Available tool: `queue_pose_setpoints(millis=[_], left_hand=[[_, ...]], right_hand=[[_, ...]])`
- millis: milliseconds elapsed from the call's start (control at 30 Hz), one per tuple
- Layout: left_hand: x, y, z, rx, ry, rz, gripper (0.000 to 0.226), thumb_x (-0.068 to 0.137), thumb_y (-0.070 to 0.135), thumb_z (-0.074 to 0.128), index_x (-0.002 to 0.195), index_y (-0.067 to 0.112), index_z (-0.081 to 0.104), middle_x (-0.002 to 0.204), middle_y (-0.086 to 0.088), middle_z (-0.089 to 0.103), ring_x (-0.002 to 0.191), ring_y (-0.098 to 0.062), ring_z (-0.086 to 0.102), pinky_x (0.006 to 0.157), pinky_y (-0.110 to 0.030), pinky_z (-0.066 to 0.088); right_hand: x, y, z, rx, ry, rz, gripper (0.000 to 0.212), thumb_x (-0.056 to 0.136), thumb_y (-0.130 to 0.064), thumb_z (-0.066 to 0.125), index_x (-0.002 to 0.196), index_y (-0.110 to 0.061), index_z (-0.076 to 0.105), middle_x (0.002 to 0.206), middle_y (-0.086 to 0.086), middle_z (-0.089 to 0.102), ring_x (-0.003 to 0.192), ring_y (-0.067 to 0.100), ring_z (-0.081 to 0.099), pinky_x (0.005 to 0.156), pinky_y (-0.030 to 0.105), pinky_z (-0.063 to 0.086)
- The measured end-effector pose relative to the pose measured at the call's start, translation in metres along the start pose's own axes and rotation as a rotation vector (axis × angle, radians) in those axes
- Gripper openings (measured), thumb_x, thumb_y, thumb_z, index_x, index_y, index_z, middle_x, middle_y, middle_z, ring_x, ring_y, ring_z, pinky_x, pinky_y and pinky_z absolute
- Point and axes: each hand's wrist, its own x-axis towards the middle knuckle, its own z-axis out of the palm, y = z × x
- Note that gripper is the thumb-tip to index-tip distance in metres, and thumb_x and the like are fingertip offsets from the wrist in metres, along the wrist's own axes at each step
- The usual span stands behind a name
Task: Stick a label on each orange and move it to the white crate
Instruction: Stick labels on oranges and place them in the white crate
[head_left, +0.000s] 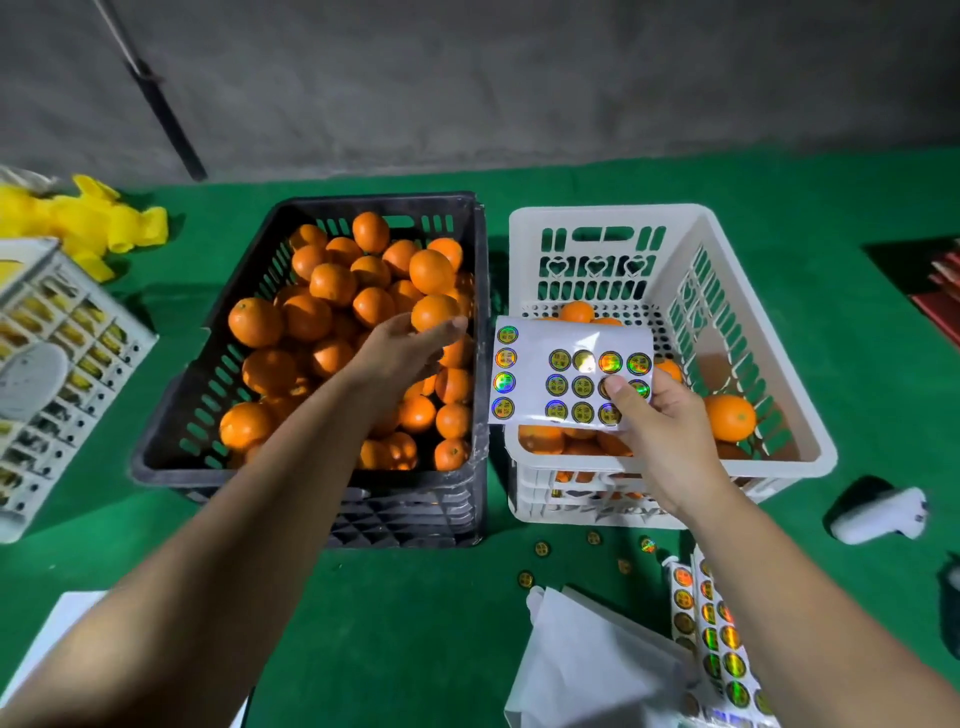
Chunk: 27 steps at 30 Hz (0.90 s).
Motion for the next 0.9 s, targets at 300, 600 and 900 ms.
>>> queue_pose_setpoints(millis=[300, 600, 900], left_hand=[[-0.122, -0.028, 0.039, -0.412, -0.208, 0.196, 0.086, 0.073, 0.052, 0.089, 0.146, 0.024, 0.056, 0.145, -0.002, 0.065, 0.138, -0.023, 0.059, 0.115, -0.049, 0.041], [-0.172, -0.062, 0.053, -0.335, -0.085, 0.339, 0.056, 0.069, 0.03, 0.092, 0.116, 0.038, 0.062, 0.108, 0.013, 0.072, 0.092, -0.009, 0.073, 0.076, -0.023, 0.058], [-0.201, -0.057, 0.047, -0.052, -0.283, 0.435, 0.071, 0.072, 0.033, 0.095, 0.13, 0.036, 0.054, 0.123, 0.011, 0.063, 0.109, -0.02, 0.071, 0.083, -0.031, 0.06]], right_hand=[[-0.05, -0.01, 0.008, 0.226, -0.038, 0.041, 0.032, 0.099, -0.022, 0.065, 0.129, -0.016, 0.07, 0.132, 0.015, 0.072, 0.118, 0.039, 0.071, 0.078, 0.046, 0.065], [-0.116, -0.035, 0.02, -0.839, 0.354, -0.626, 0.056, 0.094, -0.027, 0.074, 0.144, -0.016, 0.051, 0.129, 0.011, 0.044, 0.124, 0.018, 0.04, 0.112, 0.021, 0.028], [-0.117, -0.067, 0.03, -0.811, -0.219, -0.701, 0.034, 0.094, -0.026, 0.076, 0.125, -0.011, 0.074, 0.122, 0.007, 0.066, 0.113, 0.023, 0.063, 0.098, 0.035, 0.05]])
